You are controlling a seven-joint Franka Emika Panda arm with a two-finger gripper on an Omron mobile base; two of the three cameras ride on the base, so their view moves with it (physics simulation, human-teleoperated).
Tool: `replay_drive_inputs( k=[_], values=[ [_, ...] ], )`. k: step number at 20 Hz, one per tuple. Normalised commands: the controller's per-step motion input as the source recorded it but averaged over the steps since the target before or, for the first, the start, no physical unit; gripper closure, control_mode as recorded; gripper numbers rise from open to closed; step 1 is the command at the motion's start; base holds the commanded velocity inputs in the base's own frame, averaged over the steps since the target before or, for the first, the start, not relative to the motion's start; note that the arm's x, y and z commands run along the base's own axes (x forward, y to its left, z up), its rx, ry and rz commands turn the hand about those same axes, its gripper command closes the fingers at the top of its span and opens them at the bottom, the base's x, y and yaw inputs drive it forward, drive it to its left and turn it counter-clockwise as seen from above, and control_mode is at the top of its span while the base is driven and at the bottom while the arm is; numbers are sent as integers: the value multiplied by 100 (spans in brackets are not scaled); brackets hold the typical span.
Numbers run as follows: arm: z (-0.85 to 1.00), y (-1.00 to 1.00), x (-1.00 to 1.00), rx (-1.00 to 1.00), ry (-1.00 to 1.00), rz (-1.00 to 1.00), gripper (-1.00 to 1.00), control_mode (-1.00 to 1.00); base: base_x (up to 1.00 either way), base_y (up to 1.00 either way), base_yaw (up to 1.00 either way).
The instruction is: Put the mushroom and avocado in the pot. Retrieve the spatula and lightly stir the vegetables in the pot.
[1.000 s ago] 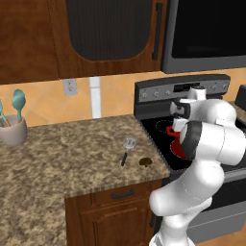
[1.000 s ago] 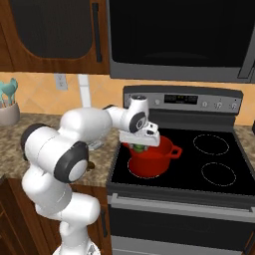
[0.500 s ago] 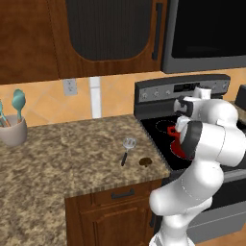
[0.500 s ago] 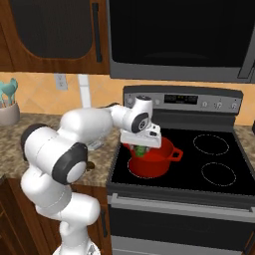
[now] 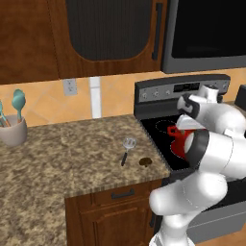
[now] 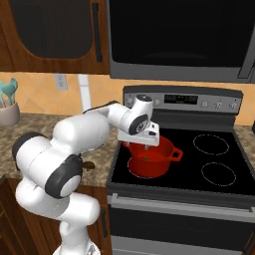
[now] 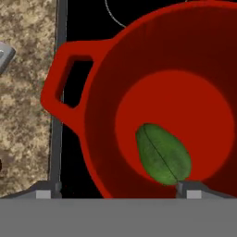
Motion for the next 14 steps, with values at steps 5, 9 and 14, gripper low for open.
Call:
replay_drive_inputs(
  k=[5, 9, 14],
  values=[
    [47, 85, -66, 2, -9, 0, -100, -100, 0, 0, 0],
    [18, 71, -91, 1, 6, -6, -100, -100, 0, 0, 0],
    [-2, 5, -10, -1, 8, 0, -100, -100, 0, 0, 0]
  ],
)
